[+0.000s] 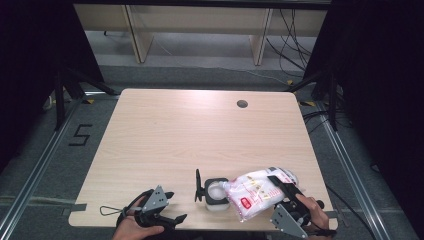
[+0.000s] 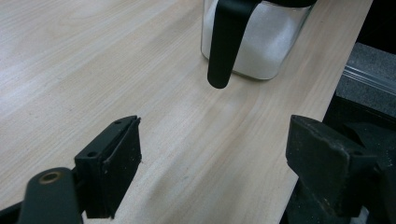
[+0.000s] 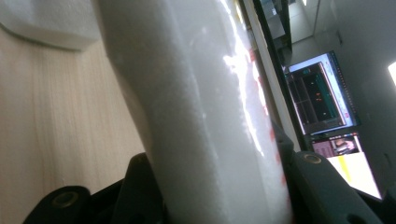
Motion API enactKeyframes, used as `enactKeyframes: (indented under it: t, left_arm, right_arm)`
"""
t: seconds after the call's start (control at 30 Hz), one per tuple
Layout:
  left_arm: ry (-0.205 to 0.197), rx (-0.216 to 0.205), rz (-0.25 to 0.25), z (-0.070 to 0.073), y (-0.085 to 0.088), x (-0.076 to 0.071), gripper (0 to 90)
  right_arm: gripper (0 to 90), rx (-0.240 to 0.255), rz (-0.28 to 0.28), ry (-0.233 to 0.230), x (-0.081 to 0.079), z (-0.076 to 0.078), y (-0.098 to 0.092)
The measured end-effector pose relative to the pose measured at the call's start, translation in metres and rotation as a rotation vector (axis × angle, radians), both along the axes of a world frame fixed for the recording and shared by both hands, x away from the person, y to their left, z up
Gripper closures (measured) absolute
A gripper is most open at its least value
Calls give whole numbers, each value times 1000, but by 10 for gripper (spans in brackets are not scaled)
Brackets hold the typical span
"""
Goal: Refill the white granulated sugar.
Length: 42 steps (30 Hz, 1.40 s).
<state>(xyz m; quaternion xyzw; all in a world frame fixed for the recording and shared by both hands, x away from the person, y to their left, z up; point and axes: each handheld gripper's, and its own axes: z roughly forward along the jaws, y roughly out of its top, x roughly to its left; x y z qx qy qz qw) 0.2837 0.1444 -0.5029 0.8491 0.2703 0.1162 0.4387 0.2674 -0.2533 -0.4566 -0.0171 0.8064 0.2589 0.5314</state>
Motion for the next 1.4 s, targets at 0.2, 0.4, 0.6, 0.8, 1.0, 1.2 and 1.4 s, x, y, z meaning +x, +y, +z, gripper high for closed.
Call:
enactKeyframes:
  t: [0.2, 0.4, 0.6, 0.8, 1.0, 1.2, 1.4]
  left_arm:
    - [18, 11, 15, 0, 0, -1, 177]
    - [2, -2, 4, 0, 0, 0, 176]
    - [23, -1, 17, -1, 0, -1, 176]
    - [23, -7, 31, 0, 0, 0, 177]
    - [21, -3, 31, -1, 1, 1, 176]
    - [4, 11, 5, 0, 2, 2, 176]
    - [19, 1, 18, 0, 1, 1, 177]
  right_arm:
    - [623, 109, 0, 78, 2, 0, -2]
    - [633, 171, 30, 128, 12, -4, -3]
    - [649, 304, 24, 197, 19, -5, -7]
    - [666, 435, 19, 275, 33, -10, -10]
    - [670, 502, 11, 334, 50, -18, -10]
    - [674, 590, 17, 356, 63, -22, -14]
    - [676, 668, -8, 379, 74, -28, -20]
